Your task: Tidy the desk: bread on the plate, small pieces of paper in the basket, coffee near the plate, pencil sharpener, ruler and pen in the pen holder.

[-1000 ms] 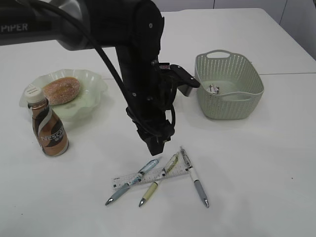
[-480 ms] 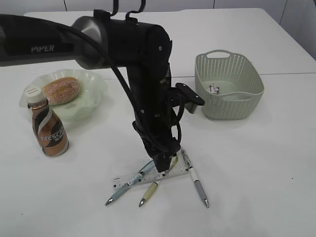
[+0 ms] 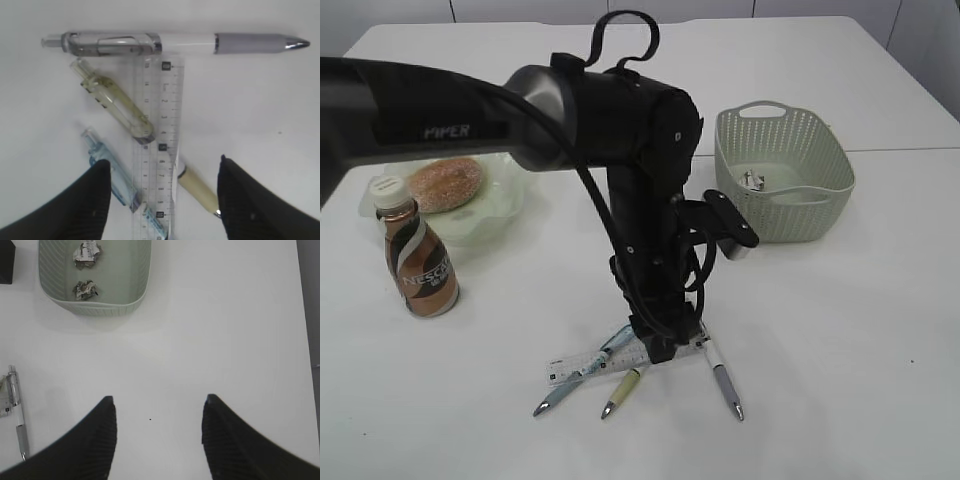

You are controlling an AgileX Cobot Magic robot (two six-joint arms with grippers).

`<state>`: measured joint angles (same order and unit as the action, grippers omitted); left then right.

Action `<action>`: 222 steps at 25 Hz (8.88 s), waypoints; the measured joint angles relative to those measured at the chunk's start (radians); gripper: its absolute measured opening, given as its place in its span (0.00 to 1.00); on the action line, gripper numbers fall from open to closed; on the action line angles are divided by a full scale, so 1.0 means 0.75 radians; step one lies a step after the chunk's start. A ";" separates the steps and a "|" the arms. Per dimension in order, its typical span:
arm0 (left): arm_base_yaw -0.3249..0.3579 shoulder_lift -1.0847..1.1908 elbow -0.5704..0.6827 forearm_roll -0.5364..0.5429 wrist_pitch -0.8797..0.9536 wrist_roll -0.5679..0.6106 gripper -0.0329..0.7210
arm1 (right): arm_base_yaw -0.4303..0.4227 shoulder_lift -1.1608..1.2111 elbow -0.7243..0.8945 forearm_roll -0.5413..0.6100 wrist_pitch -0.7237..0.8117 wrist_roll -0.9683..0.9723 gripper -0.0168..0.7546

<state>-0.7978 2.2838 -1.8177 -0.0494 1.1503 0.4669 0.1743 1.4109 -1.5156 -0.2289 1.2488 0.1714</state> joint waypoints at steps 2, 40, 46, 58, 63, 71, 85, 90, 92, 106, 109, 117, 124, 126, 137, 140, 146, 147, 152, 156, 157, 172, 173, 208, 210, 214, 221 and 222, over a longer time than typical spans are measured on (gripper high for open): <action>0.000 0.018 0.000 0.003 -0.014 0.000 0.70 | 0.000 0.000 0.000 0.000 0.000 0.000 0.55; 0.000 0.095 0.000 0.066 -0.098 0.002 0.70 | 0.000 0.000 0.000 0.001 0.002 -0.006 0.55; 0.000 0.095 0.000 0.066 -0.098 0.002 0.70 | 0.000 0.000 0.000 0.001 0.002 -0.006 0.55; 0.000 0.103 0.000 0.066 -0.098 0.002 0.70 | 0.000 0.000 0.000 0.001 0.002 -0.006 0.55; 0.000 0.103 0.000 0.066 -0.098 0.002 0.68 | 0.000 0.000 0.000 0.001 0.002 -0.006 0.55; 0.000 0.106 -0.002 0.073 -0.100 0.002 0.56 | 0.000 0.000 0.000 0.001 0.002 -0.006 0.55; 0.000 0.120 -0.002 0.066 -0.098 0.002 0.45 | 0.000 0.000 0.000 0.001 0.002 -0.006 0.55; 0.000 0.120 -0.002 0.066 -0.098 0.002 0.45 | 0.000 0.000 0.000 0.001 0.002 -0.006 0.55; 0.000 0.120 -0.002 0.066 -0.098 0.002 0.44 | 0.000 0.000 0.000 0.001 0.002 -0.006 0.55; 0.000 0.120 -0.002 0.093 -0.085 -0.038 0.42 | 0.000 0.000 0.000 0.001 0.002 -0.006 0.55; 0.000 0.120 -0.002 0.093 -0.083 -0.051 0.42 | 0.000 0.000 0.000 0.001 0.002 -0.006 0.55; 0.000 0.118 -0.002 0.053 -0.080 -0.059 0.42 | 0.000 0.000 0.000 0.001 0.002 -0.006 0.55; 0.000 0.091 -0.002 0.053 -0.064 -0.067 0.42 | 0.000 0.000 0.000 0.001 0.002 -0.006 0.55; 0.000 0.075 -0.002 0.053 -0.064 -0.070 0.42 | 0.000 0.000 0.000 0.001 0.002 -0.006 0.55; 0.003 0.036 -0.065 0.058 -0.002 -0.204 0.42 | 0.000 0.000 0.000 0.003 0.002 -0.006 0.55; 0.017 0.036 -0.166 0.058 0.034 -0.310 0.42 | 0.000 0.000 0.000 0.003 0.002 -0.006 0.55; 0.083 0.036 -0.374 0.058 0.088 -0.560 0.42 | 0.000 0.000 0.000 0.006 0.002 -0.006 0.55; 0.096 0.036 -0.405 0.058 0.091 -0.598 0.42 | 0.000 0.000 0.000 0.008 0.002 -0.006 0.55; 0.165 0.034 -0.532 0.066 0.109 -0.684 0.42 | 0.000 0.000 0.000 0.011 0.002 -0.006 0.55; 0.201 0.034 -0.588 0.066 0.042 -0.696 0.42 | 0.000 0.000 0.000 0.014 0.002 -0.006 0.55; 0.205 0.034 -0.591 0.066 -0.001 -0.696 0.42 | 0.000 0.000 0.000 0.014 0.002 -0.006 0.55; 0.254 0.034 -0.591 0.214 -0.765 -0.696 0.42 | 0.000 0.000 0.000 0.012 0.002 -0.006 0.55; 0.263 0.034 -0.591 0.214 -0.794 -0.696 0.42 | 0.000 0.000 0.000 0.008 0.002 -0.006 0.55; 0.339 0.207 -0.591 0.173 -1.106 -0.699 0.42 | 0.000 0.000 0.000 -0.062 0.002 -0.006 0.55; 0.339 0.207 -0.591 0.173 -1.106 -0.699 0.42 | 0.000 0.000 0.000 -0.062 0.002 -0.006 0.55; 0.339 0.207 -0.591 0.171 -1.106 -0.699 0.42 | 0.000 0.000 0.000 -0.062 0.002 -0.006 0.55; 0.339 0.207 -0.591 0.163 -1.103 -0.699 0.42 | 0.000 0.000 0.000 -0.062 0.002 -0.006 0.55; 0.339 0.207 -0.591 0.163 -1.094 -0.699 0.42 | 0.000 0.000 0.000 -0.062 0.002 -0.006 0.55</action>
<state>-0.5437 2.4390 -2.2608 0.0728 0.3298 -0.0576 0.1743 1.4109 -1.5156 -0.2751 1.2502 0.1670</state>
